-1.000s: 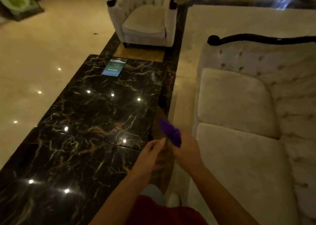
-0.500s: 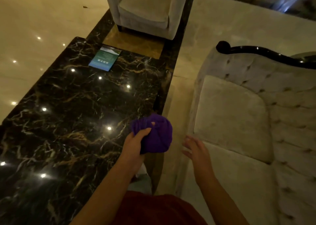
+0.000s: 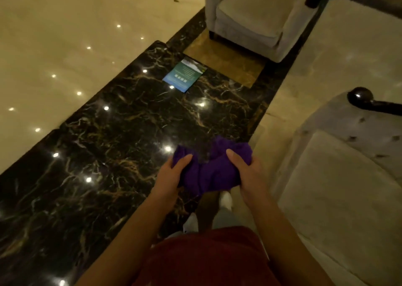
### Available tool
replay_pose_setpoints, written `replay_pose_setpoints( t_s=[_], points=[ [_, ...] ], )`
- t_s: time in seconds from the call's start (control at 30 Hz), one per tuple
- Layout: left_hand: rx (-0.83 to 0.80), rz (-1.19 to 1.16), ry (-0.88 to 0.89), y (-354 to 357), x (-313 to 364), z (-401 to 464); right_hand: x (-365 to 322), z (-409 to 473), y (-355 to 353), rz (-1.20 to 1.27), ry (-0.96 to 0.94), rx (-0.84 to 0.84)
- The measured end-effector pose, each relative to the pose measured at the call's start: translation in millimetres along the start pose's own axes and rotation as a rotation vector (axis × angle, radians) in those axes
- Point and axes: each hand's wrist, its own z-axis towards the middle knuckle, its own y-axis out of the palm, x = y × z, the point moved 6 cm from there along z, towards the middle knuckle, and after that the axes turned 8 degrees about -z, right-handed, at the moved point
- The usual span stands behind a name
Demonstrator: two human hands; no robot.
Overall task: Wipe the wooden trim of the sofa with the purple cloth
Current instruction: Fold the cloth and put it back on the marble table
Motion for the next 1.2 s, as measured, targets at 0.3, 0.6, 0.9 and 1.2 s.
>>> replay_pose_setpoints(
  t_s=[0.3,0.6,0.9,1.2],
  points=[
    [0.267,0.24,0.048,10.6,13.9,21.3,-62.3,88.3,52.8,-0.299,-0.05,-0.348],
    [0.299,-0.489,0.091,37.0,-21.4,22.9,-22.2,113.4,90.9,-0.146,0.502,-0.76],
    [0.237,-0.684,0.128,-22.9,-15.7,21.3,36.3,85.6,138.9,-0.162,0.77,-1.183],
    [0.326,-0.493,0.002,-140.5,-57.6,55.3,146.1,143.5,157.4,-0.662,0.669,-0.853]
  ],
)
